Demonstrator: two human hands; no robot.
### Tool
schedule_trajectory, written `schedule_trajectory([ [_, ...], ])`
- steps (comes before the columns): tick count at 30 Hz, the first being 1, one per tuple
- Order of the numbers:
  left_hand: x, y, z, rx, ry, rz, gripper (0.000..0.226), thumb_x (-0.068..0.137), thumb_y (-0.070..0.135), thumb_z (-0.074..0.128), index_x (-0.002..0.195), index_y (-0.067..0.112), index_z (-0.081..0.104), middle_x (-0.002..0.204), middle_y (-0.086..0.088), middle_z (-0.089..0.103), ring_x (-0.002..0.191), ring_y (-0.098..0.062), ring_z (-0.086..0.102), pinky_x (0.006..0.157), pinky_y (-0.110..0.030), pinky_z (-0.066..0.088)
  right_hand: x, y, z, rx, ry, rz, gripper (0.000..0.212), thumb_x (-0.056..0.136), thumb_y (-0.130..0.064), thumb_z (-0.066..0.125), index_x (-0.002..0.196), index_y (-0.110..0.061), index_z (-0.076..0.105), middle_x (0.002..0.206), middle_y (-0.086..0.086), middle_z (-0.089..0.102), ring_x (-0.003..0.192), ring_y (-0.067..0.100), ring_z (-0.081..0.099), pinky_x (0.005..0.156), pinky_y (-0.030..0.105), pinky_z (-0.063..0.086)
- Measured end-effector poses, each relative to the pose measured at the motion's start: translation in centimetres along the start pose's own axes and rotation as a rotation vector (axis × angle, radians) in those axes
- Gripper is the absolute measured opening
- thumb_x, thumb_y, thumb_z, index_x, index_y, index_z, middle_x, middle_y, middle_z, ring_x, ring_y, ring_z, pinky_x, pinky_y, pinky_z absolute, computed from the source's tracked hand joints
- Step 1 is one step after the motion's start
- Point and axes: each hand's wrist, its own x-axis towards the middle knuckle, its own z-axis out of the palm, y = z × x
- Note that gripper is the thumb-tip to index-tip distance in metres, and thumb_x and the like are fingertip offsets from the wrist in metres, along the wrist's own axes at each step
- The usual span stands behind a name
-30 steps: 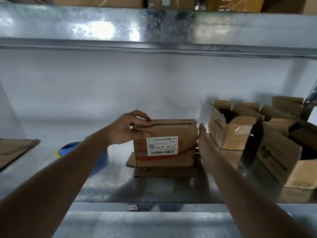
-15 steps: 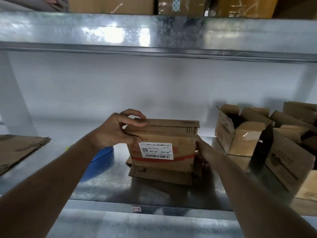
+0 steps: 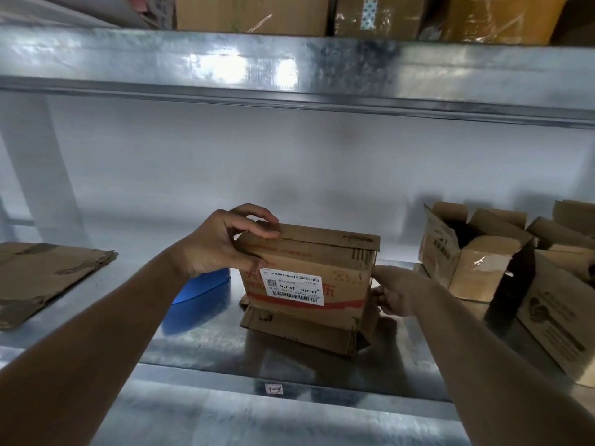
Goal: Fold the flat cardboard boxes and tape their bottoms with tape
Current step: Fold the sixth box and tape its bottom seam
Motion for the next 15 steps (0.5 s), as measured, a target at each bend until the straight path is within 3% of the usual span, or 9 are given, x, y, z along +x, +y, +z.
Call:
schedule_trajectory([
  [2, -0.2, 0.2, 0.1, 0.008, -0.014, -0.014, 0.051, 0.066, -0.018, 0.087, 0.109, 0.010, 0.081, 0.135, 0.002, 0.061, 0.129, -0.019, 0.060, 0.098, -0.039, 0.059, 0.4, 0.2, 0.5, 0.028, 0.034, -0.091, 0.012, 0.092, -0.021, 0.067, 0.093, -0.009, 0.069, 0.099, 0.013, 0.070, 0.085, 0.025, 0.061, 0.075, 0.031, 0.044],
  [4, -0.2, 0.3, 0.1, 0.034, -0.020, -0.039, 0.051, 0.067, -0.016, 0.087, 0.108, 0.014, 0.083, 0.135, 0.005, 0.060, 0.129, -0.017, 0.059, 0.095, -0.037, 0.060, 0.4, 0.8, 0.9, 0.050, 0.049, -0.206, 0.016, 0.094, -0.021, 0.062, 0.090, -0.009, 0.072, 0.093, 0.011, 0.070, 0.086, 0.026, 0.063, 0.078, 0.034, 0.047],
  [7, -0.1, 0.1, 0.4, 0.098, -0.021, -0.061, 0.048, 0.070, -0.009, 0.089, 0.108, 0.020, 0.083, 0.135, 0.008, 0.058, 0.126, -0.012, 0.061, 0.094, -0.031, 0.059, -0.1, 1.6, 1.5, 0.126, 0.077, -0.303, 0.033, 0.097, -0.037, 0.059, 0.094, -0.010, 0.077, 0.094, 0.011, 0.077, 0.095, 0.031, 0.071, 0.091, 0.043, 0.055],
  [10, 0.2, -0.2, 1.2, 0.128, -0.015, -0.053, 0.045, 0.075, -0.005, 0.088, 0.111, 0.021, 0.082, 0.135, 0.004, 0.057, 0.123, -0.011, 0.062, 0.095, -0.028, 0.058, -1.0, 1.4, 2.8, 0.118, 0.097, -0.354, 0.063, 0.107, -0.061, 0.030, 0.094, -0.021, 0.078, 0.087, 0.004, 0.079, 0.092, 0.024, 0.070, 0.095, 0.042, 0.051],
  [12, 0.7, -0.5, 1.5, 0.168, -0.009, -0.058, 0.043, 0.077, -0.002, 0.087, 0.114, 0.021, 0.081, 0.133, 0.006, 0.057, 0.119, -0.010, 0.064, 0.097, -0.028, 0.057, -1.3, 1.1, 3.5, 0.107, 0.129, -0.402, 0.075, 0.107, -0.064, 0.012, 0.092, -0.025, 0.075, 0.091, 0.002, 0.075, 0.092, 0.019, 0.065, 0.094, 0.038, 0.045],
  [15, 1.3, -0.8, 1.7, 0.219, -0.015, -0.091, 0.040, 0.081, 0.008, 0.087, 0.118, 0.022, 0.080, 0.133, 0.009, 0.057, 0.118, -0.009, 0.064, 0.100, -0.032, 0.057, -1.6, 0.7, 3.7, 0.167, 0.172, -0.444, 0.080, 0.103, -0.067, 0.007, 0.094, -0.026, 0.076, 0.093, 0.000, 0.075, 0.099, 0.019, 0.067, 0.096, 0.038, 0.049],
])
